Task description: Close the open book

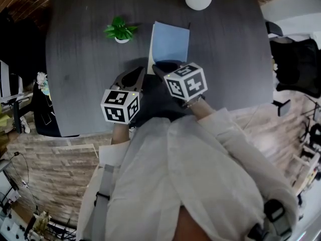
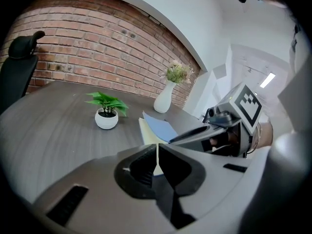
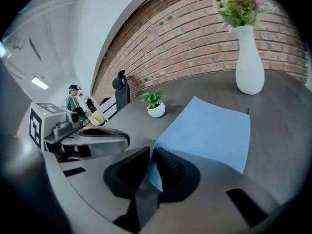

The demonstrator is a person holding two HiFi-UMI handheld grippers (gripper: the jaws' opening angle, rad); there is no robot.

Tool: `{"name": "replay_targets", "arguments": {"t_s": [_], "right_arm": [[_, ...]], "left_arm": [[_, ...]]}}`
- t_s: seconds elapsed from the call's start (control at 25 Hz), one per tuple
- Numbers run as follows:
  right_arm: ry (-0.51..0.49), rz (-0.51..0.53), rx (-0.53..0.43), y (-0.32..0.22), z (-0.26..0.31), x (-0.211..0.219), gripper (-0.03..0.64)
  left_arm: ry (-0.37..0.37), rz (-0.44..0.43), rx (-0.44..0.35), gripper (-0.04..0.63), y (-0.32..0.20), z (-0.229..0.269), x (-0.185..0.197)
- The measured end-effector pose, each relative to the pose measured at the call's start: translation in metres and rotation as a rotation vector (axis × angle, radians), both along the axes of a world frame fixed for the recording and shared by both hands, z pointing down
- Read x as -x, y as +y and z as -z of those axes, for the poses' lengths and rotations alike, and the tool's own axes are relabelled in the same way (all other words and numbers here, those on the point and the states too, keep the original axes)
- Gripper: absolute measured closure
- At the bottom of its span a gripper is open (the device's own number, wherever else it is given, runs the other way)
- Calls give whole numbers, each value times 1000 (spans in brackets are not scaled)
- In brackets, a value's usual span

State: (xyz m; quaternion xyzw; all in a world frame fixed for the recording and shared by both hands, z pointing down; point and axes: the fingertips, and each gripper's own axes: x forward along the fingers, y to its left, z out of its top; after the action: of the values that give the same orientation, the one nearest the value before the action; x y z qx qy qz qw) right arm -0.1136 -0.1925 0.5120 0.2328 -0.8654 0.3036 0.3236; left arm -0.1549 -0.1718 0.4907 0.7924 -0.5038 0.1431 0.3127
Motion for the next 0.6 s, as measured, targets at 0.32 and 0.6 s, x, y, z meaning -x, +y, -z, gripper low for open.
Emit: {"name": "replay_targets", "arguments": {"t_s": [0.32,0.6], "right_arm": [[70,-3,19,2,-17,9,558],[111,-3,21,3,-29,17,537]], "left_arm": [[17,2,17,580,7,-7,5],[34,13,22,580,6,-8,13]]}}
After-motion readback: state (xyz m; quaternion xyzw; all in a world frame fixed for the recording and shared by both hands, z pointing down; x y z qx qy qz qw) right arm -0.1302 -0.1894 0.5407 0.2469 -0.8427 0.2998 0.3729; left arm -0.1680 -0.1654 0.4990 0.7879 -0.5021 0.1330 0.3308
